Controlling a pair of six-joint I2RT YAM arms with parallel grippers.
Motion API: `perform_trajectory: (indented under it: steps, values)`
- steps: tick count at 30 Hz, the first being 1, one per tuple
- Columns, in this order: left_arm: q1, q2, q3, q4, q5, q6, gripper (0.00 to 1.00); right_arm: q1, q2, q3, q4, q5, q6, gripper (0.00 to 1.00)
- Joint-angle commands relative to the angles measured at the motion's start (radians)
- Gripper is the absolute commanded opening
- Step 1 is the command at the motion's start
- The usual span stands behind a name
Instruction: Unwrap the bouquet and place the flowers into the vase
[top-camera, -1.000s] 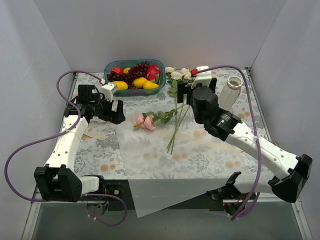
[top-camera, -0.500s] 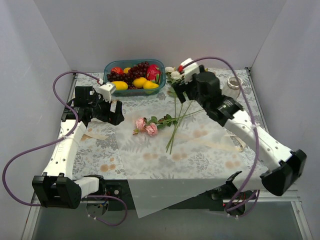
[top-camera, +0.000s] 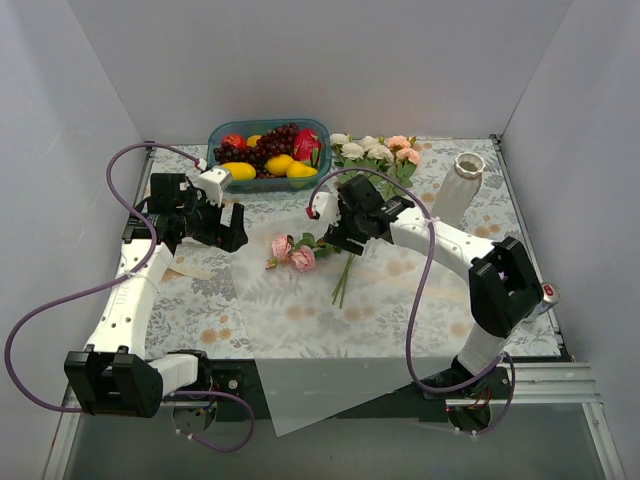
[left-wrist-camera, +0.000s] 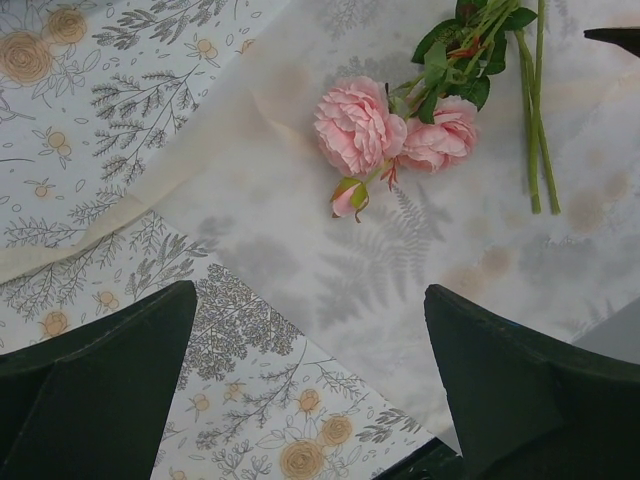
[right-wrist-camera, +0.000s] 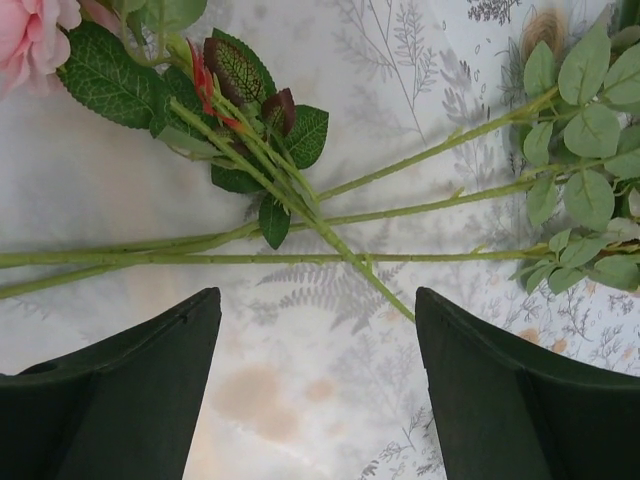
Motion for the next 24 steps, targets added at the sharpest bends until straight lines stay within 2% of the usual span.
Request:
perform_trajectory:
  steps: [1, 7, 18, 24]
  values:
    - [0.005, -0.030, 0.013, -0.012, -0.011, 0.020, 0.98, -0.014, 0.058, 0.029, 0.076, -0.046, -0.080, 0.84]
    - [0.006, -0.015, 0.017, -0.012, -0.001, 0.025, 0.98, -0.051, 0.156, 0.054, 0.111, -0.147, -0.074, 0.81]
    - [0.011, 0.030, 0.037, -0.014, 0.006, 0.025, 0.98, -0.073, 0.256, 0.101, 0.186, -0.231, -0.066, 0.79]
    - [0.011, 0.041, 0.025, -0.005, 0.008, 0.017, 0.98, -0.073, 0.314, 0.129, 0.186, -0.326, -0.017, 0.70]
